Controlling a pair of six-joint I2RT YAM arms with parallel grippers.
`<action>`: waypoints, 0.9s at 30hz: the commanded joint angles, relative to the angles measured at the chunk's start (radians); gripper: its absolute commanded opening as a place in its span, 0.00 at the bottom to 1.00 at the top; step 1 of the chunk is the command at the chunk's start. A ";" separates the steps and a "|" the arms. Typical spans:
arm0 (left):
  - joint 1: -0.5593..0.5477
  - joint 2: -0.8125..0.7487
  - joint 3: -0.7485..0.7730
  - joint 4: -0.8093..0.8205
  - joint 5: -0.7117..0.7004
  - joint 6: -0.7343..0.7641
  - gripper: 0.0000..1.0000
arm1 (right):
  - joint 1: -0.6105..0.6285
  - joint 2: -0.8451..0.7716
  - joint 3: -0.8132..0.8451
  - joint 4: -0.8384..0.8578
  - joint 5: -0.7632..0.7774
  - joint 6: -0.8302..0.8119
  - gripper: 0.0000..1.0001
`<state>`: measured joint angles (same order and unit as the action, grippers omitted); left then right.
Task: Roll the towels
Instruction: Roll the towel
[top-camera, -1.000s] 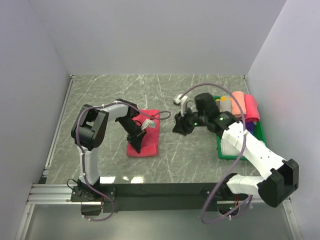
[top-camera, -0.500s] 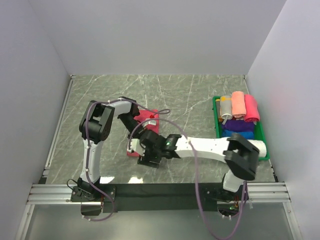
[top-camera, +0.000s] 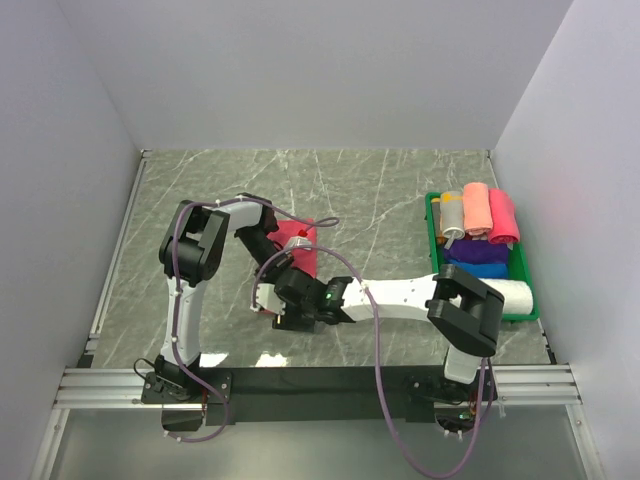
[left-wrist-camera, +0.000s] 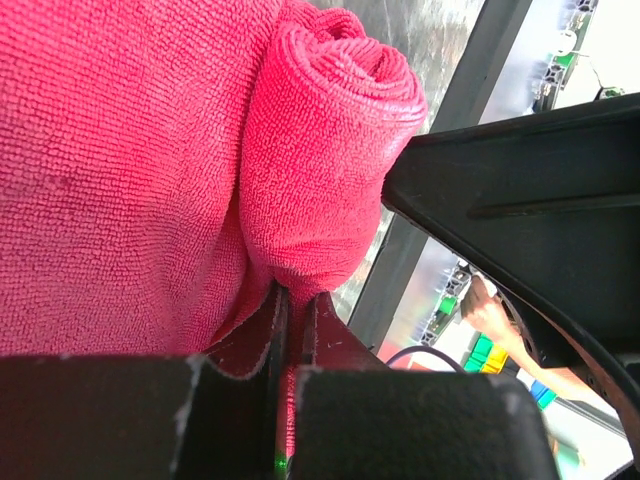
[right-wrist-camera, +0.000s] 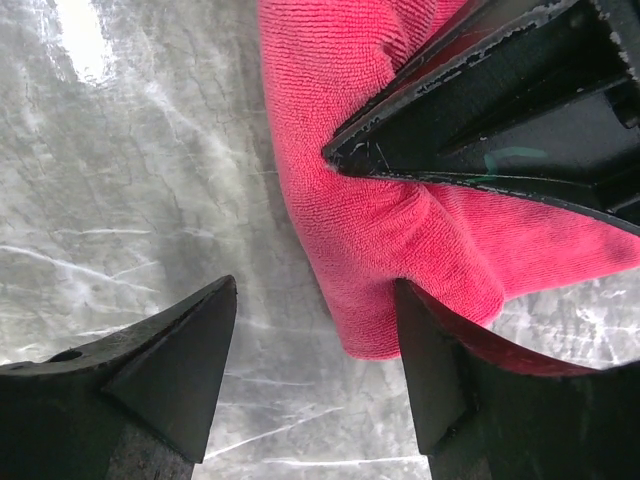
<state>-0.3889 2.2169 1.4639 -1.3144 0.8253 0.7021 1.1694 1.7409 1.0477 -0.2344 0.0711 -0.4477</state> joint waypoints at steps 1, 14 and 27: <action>-0.007 0.082 -0.045 0.276 -0.250 0.074 0.04 | -0.004 -0.053 -0.018 0.127 0.021 -0.063 0.72; -0.001 0.086 -0.042 0.274 -0.252 0.065 0.04 | -0.019 -0.090 0.001 0.178 -0.053 -0.157 0.76; 0.024 0.095 -0.007 0.250 -0.235 0.060 0.06 | -0.086 0.052 0.054 0.006 -0.235 -0.167 0.66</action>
<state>-0.3759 2.2292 1.4712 -1.3220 0.8330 0.6907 1.0920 1.7710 1.0550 -0.1642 -0.0887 -0.6044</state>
